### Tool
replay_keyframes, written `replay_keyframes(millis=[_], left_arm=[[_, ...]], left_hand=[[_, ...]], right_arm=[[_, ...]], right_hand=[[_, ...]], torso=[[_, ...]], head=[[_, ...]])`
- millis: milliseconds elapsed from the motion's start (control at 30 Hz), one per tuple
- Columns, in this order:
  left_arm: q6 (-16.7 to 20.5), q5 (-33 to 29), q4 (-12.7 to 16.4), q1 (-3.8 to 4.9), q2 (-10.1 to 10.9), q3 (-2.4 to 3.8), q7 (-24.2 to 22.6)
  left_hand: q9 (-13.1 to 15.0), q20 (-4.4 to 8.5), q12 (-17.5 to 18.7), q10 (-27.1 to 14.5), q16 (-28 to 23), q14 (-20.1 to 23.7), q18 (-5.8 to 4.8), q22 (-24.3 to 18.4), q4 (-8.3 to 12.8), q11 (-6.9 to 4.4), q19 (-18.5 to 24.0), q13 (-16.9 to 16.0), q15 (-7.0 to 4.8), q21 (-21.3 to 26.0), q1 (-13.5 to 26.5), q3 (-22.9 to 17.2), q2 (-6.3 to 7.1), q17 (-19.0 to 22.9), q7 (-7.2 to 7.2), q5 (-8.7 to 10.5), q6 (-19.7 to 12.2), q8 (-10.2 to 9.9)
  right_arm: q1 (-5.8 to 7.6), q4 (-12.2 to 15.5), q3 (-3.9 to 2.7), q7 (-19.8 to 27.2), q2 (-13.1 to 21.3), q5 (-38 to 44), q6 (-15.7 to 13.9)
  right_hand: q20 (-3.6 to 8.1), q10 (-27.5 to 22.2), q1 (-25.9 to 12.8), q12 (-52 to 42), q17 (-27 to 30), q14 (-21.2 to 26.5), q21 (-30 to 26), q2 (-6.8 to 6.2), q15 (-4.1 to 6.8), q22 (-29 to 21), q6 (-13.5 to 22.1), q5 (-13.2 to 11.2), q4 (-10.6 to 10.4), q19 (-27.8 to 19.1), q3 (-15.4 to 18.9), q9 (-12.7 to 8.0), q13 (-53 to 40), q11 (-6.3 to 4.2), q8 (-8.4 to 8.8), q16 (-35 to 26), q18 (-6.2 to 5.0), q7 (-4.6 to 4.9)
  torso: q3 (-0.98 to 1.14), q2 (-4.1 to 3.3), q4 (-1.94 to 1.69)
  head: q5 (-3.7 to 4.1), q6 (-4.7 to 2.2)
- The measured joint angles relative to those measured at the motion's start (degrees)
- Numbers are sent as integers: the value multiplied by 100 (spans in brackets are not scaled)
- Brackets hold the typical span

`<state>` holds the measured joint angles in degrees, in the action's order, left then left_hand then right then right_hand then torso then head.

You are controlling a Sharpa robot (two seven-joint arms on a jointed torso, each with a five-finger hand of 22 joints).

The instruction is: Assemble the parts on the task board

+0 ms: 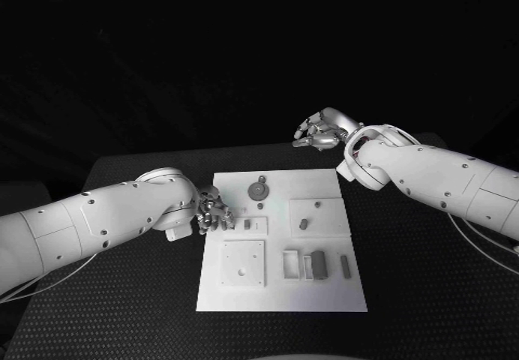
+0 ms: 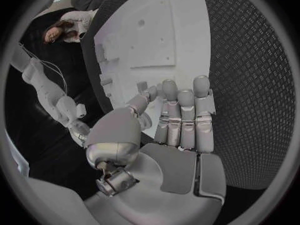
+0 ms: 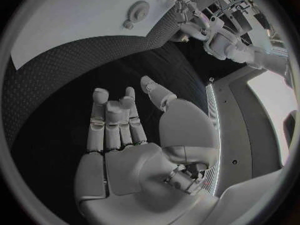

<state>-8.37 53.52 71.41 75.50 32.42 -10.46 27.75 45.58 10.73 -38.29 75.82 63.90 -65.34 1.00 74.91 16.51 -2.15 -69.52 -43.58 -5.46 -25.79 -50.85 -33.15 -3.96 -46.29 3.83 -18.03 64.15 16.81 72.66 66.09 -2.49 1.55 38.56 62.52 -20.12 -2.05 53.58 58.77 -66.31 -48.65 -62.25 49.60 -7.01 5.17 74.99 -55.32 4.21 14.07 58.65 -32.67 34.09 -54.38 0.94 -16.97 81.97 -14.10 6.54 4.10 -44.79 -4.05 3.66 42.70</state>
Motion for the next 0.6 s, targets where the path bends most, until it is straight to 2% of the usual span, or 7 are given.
replay_keyframes(millis=[500,567,600], left_arm=[[-18,171,-40,28,-149,-10,163],[-25,201,-37,29,-163,-11,180],[-27,216,-35,29,-170,-12,188]], left_hand=[[81,0,-199,14,155,-6,-1,-1,0,-2,0,-59,1,-157,137,0,-78,9,12,-22,49,49],[119,12,-268,6,223,-6,-1,-1,0,-12,-12,-83,2,-231,222,0,-85,9,14,-167,52,101],[129,17,-302,7,251,-7,-1,-1,0,-13,-17,-97,2,-264,255,0,-89,9,22,-169,60,128]], right_arm=[[0,11,0,0,3,0,0],[0,7,0,0,0,0,0],[0,6,0,0,-3,0,1]], right_hand=[[0,0,0,0,0,0,0,0,-1,0,0,0,0,0,0,0,5,0,0,0,0,-1],[0,0,0,0,0,-1,0,0,-1,0,0,0,0,0,0,0,5,0,0,0,0,-2],[0,0,0,0,0,-1,0,0,-1,0,0,0,0,0,0,0,5,0,0,0,0,-2]], torso=[[0,1,-1],[3,1,0],[3,1,0]], head=[[-14,24],[-15,25],[-15,25]])
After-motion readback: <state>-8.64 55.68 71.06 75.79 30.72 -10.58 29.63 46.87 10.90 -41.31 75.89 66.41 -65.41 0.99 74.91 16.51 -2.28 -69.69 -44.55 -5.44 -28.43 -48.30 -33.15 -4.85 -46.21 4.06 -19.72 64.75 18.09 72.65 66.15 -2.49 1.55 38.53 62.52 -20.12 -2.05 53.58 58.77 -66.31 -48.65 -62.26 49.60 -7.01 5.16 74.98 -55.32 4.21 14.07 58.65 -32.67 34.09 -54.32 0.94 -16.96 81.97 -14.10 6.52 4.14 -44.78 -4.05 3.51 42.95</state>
